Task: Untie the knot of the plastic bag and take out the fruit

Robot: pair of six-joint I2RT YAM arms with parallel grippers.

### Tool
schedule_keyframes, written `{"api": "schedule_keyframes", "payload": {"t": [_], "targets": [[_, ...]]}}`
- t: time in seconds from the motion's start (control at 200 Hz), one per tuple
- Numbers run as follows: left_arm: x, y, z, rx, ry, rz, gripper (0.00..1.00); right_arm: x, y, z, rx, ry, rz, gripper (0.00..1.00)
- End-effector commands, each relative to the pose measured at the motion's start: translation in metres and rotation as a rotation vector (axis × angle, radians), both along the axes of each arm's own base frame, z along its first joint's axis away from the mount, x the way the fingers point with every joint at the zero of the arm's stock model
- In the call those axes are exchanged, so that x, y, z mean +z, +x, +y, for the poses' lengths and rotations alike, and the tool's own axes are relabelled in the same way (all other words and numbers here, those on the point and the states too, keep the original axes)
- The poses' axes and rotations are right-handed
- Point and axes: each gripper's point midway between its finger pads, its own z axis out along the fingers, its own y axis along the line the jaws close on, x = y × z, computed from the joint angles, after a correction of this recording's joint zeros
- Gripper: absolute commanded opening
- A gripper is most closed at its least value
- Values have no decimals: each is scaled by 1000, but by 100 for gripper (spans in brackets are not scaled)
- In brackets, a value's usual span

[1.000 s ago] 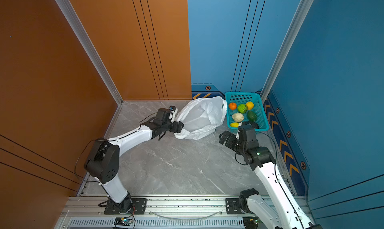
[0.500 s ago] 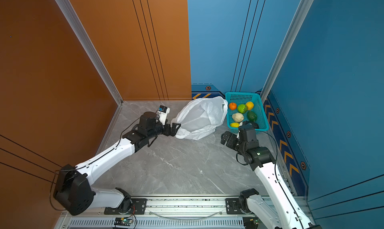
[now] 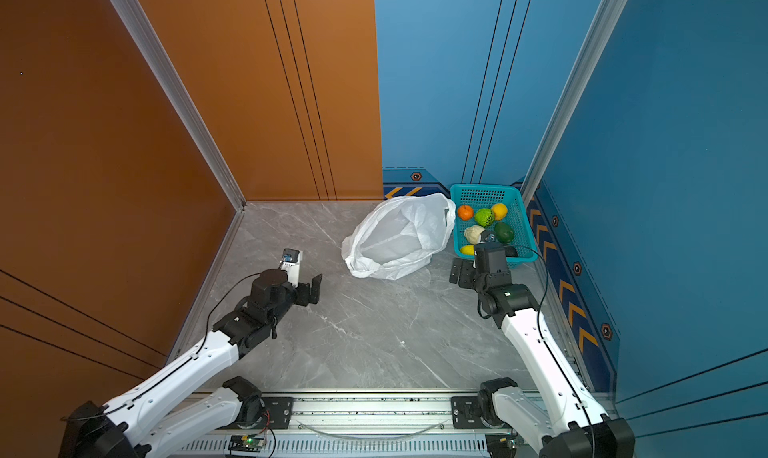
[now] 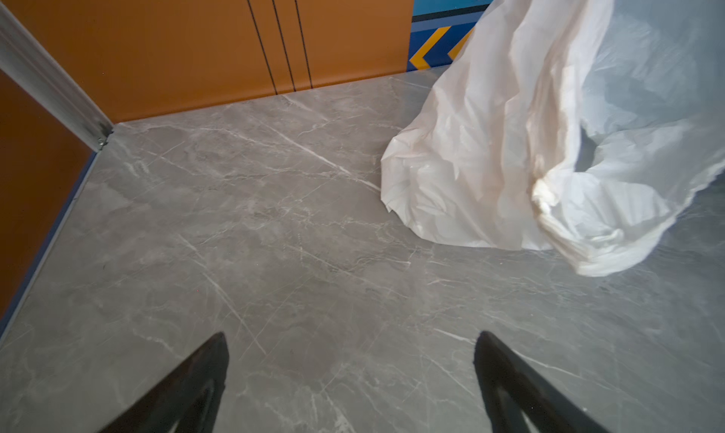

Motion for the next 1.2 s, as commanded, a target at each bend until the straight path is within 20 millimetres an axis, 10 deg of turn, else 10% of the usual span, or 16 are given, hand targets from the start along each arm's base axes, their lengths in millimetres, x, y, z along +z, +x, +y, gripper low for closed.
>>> {"api": "schedule_keyframes", "payload": {"t": [0.0, 0.285, 0.606, 1.197], "targets": [[7, 6, 34, 131, 99, -80, 98, -7, 25, -15, -2, -108, -82, 100], [-11, 28, 70, 203, 60, -133, 99, -55, 61, -29, 34, -98, -153, 100], [-32, 46, 96, 262, 56, -200, 98, -65, 73, -50, -9, -5, -277, 100], [-78, 71, 110, 299, 61, -216, 99, -102, 75, -31, 57, -57, -333, 100]]}}
